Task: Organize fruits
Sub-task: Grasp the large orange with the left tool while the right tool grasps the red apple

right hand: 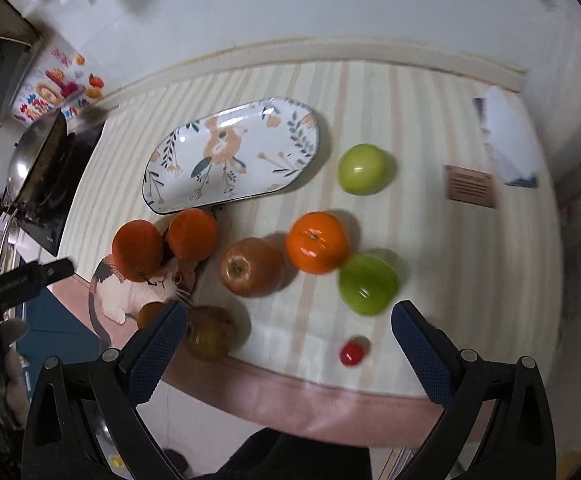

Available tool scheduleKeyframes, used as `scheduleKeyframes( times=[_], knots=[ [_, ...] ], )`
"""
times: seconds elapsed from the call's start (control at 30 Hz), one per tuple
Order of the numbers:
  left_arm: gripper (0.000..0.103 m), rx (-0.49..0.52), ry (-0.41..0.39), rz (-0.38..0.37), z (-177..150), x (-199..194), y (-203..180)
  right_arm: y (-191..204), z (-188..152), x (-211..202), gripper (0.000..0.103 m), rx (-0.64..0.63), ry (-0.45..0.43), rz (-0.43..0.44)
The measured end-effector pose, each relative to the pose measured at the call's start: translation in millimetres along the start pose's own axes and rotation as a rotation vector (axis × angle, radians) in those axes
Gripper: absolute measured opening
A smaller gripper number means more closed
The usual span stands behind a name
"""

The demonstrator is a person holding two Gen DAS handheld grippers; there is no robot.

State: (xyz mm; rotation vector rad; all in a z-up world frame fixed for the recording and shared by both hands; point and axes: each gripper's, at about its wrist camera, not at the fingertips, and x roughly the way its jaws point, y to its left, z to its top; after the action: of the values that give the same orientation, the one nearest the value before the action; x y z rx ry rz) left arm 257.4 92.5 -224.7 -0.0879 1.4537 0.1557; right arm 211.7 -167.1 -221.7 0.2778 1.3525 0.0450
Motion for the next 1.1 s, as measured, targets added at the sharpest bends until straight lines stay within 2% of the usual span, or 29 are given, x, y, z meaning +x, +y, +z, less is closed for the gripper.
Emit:
scheduleKeyframes(
  times=[0.1,0.23,0.47,0.5,0.6,0.73,0.93,1.1],
  knots=[
    [0.099,0.018,0.053,0.002,13.7,24.4,-9.0,12.5,15.9,31.4,0.098,-0.035,0.043,0.01],
    [0.099,0.053,0.098,0.008,25.6,48.3,-17.7,23.0,25.5,68.6,0.083,-0.058,0.116,0.029],
    [0.098,0.085,0.179,-0.005,34.3,84.8,-20.2,35.1,26.2,101.0,0.077,-0.096,0.19,0.039],
    [0.097,0.078,0.182,-0.022,35.7,88.3,-19.1,36.4,25.8,104.3,0.077,-0.102,0.196,0.035],
    [0.079,0.045,0.178,-0.104,40.2,92.1,-16.7,36.3,22.8,113.3,0.075,-0.106,0.216,0.028],
    [0.078,0.036,0.147,-0.099,42.4,89.0,-15.9,38.8,18.9,127.4,0.067,-0.106,0.238,0.025],
    [0.078,0.04,0.15,-0.082,27.1,88.6,2.9,42.5,15.8,129.7,0.066,-0.107,0.223,0.021],
    [0.08,0.029,0.15,-0.108,35.1,94.1,17.6,44.3,18.4,129.8,0.068,-0.088,0.199,0.013]
  ],
)
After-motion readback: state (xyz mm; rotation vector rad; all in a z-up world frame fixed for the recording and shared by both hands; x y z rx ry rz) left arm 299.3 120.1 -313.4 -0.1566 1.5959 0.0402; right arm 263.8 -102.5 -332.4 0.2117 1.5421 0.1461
